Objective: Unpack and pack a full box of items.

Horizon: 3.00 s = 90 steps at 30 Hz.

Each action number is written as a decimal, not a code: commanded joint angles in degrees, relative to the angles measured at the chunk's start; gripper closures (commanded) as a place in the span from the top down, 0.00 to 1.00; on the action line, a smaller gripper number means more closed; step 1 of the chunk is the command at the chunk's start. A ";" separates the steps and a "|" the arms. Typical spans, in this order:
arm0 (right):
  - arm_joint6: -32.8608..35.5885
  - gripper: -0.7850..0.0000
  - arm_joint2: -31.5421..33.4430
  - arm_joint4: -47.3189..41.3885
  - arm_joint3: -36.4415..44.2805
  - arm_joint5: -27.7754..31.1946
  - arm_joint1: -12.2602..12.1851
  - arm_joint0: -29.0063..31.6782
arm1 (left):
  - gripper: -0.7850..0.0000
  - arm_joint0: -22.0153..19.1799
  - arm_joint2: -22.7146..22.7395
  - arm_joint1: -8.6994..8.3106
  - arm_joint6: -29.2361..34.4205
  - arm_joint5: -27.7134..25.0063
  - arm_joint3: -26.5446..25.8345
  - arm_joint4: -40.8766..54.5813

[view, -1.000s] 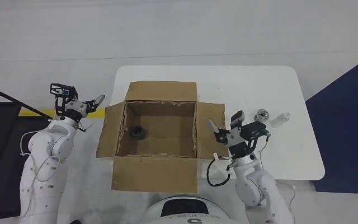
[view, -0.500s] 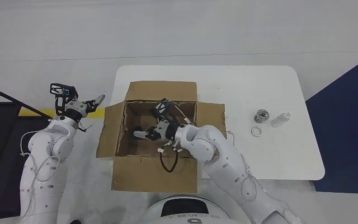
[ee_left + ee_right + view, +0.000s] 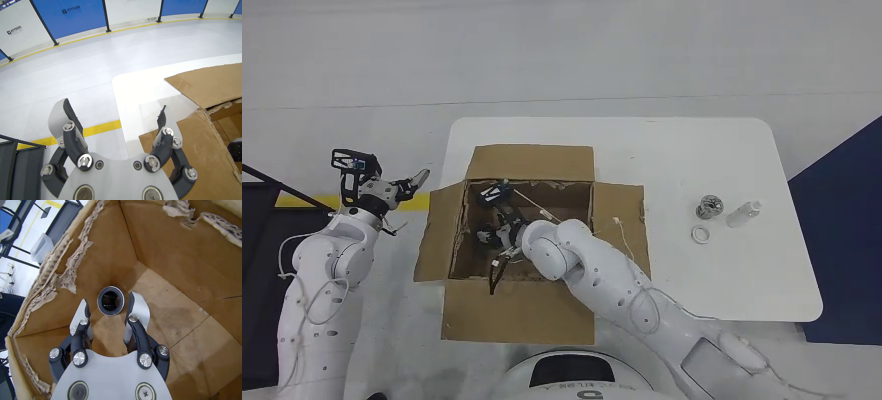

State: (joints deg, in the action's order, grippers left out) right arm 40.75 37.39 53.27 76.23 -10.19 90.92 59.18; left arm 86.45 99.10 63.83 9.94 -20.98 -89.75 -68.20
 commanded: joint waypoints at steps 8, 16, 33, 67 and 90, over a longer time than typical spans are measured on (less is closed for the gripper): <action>1.08 0.44 -1.77 1.66 -3.62 -6.81 1.67 -1.82 | 1.00 0.00 0.00 0.00 0.00 0.00 0.00 0.00; 4.50 0.38 -2.67 1.81 -5.81 -9.66 2.99 -3.56 | 1.00 0.00 0.00 0.00 0.00 0.00 0.00 0.00; 9.91 0.25 -2.80 3.97 -6.89 -10.69 4.11 -4.64 | 1.00 0.00 0.00 0.00 0.00 0.00 0.00 0.00; -27.23 0.00 31.25 13.02 42.80 12.83 -6.72 40.13 | 1.00 0.00 0.00 0.00 0.00 0.00 0.00 0.00; -43.69 0.00 43.07 8.73 51.27 7.59 -7.90 55.68 | 1.00 0.00 0.00 0.00 0.00 0.00 0.00 0.00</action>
State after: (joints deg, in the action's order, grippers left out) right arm -3.26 78.14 62.77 126.23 -2.09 83.19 112.52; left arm 86.45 99.10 63.83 9.94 -20.98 -89.75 -68.20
